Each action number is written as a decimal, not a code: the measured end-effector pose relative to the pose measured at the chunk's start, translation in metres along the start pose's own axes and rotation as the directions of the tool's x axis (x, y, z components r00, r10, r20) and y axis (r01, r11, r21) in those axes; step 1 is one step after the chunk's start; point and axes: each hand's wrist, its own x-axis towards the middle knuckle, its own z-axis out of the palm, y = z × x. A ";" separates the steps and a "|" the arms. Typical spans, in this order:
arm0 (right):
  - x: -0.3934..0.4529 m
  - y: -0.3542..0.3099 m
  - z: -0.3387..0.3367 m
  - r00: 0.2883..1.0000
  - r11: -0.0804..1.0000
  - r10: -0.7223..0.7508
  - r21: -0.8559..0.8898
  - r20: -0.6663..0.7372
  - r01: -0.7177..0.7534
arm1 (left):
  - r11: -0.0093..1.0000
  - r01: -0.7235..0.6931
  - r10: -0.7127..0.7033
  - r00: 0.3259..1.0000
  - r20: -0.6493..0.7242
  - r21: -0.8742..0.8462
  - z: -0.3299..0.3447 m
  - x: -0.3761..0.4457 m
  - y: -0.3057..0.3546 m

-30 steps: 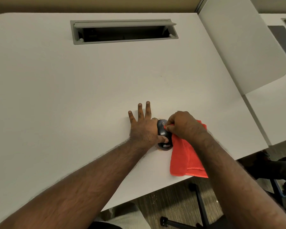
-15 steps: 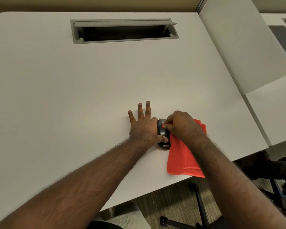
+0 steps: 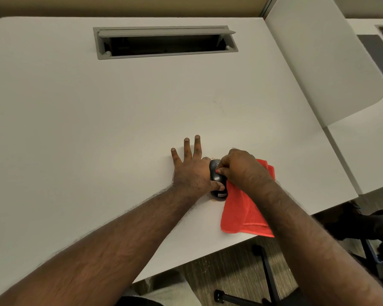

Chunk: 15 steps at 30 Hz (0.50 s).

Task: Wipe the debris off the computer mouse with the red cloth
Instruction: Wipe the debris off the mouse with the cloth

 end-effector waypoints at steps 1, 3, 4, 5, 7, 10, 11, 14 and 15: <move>0.001 0.000 0.003 0.999 1.000 -0.002 0.014 -0.032 0.003 | 1.000 0.001 -0.001 1.000 0.004 -0.005 0.000 0.000 0.000; 0.005 -0.001 0.009 0.996 0.999 0.011 0.049 -0.091 -0.006 | 1.000 0.000 0.000 1.000 0.009 -0.003 0.000 0.000 -0.001; 0.008 -0.001 0.011 0.993 0.997 0.029 0.080 -0.114 -0.020 | 1.000 -0.002 0.002 1.000 0.009 -0.001 0.000 0.001 -0.001; 0.012 -0.002 0.012 0.990 0.993 0.052 0.113 -0.128 -0.037 | 1.000 -0.003 0.003 1.000 0.006 -0.002 0.001 0.001 0.000; 0.019 -0.001 0.012 0.985 0.986 0.095 0.153 -0.142 -0.073 | 1.000 -0.004 0.004 1.000 -0.005 -0.004 0.001 0.001 -0.001; 0.026 0.005 0.011 0.982 0.981 0.134 0.160 -0.130 -0.112 | 1.000 -0.003 0.003 1.000 -0.008 0.004 0.002 0.001 -0.001; 0.026 0.008 0.011 0.983 0.980 0.134 0.161 -0.129 -0.113 | 1.000 -0.005 0.005 1.000 -0.006 0.008 0.002 0.001 -0.001; 0.017 0.015 0.014 0.983 0.978 0.124 0.183 -0.134 -0.099 | 1.000 -0.001 0.001 1.000 -0.003 0.018 0.002 0.001 -0.001; 0.011 0.018 0.016 0.985 0.977 0.113 0.197 -0.132 -0.086 | 1.000 0.001 -0.001 1.000 -0.003 0.016 0.002 0.001 -0.001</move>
